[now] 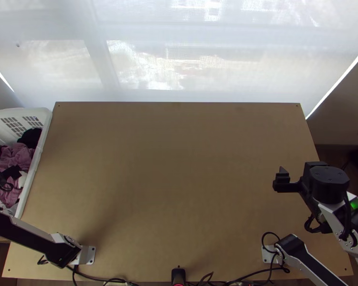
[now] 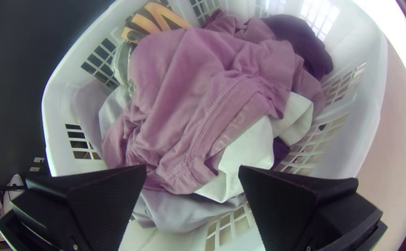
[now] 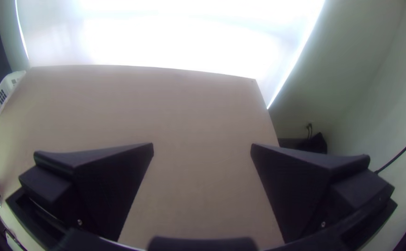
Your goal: Fold the t-shirt
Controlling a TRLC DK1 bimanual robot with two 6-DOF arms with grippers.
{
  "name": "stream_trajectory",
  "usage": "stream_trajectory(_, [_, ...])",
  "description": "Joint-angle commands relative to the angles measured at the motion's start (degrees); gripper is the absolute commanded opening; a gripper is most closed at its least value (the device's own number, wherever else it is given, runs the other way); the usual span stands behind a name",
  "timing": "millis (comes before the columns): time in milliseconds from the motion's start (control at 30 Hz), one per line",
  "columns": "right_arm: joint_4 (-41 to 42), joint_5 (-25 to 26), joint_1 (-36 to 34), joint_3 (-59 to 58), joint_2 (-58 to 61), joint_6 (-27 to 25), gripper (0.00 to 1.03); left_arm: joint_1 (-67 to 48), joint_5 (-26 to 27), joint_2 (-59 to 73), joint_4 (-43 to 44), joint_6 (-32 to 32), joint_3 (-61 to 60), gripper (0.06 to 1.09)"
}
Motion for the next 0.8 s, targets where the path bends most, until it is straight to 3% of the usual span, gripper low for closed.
stream_trajectory(0, [0.1,-2.2,-0.3,-0.4,0.2,-1.5,0.98,-0.5,-2.1,6.4,2.3,0.1,0.7,1.03])
stream_trajectory(533, [0.2,-3.1,-1.8,-4.3,0.2,-4.0,0.98,1.0,-3.5,14.4,1.8,-0.8,7.4,1.01])
stream_trajectory(767, [1.0,-3.1,-2.0,-4.2,1.3,-4.0,0.98,1.2,-3.4,16.2,1.1,-1.2,8.7,0.79])
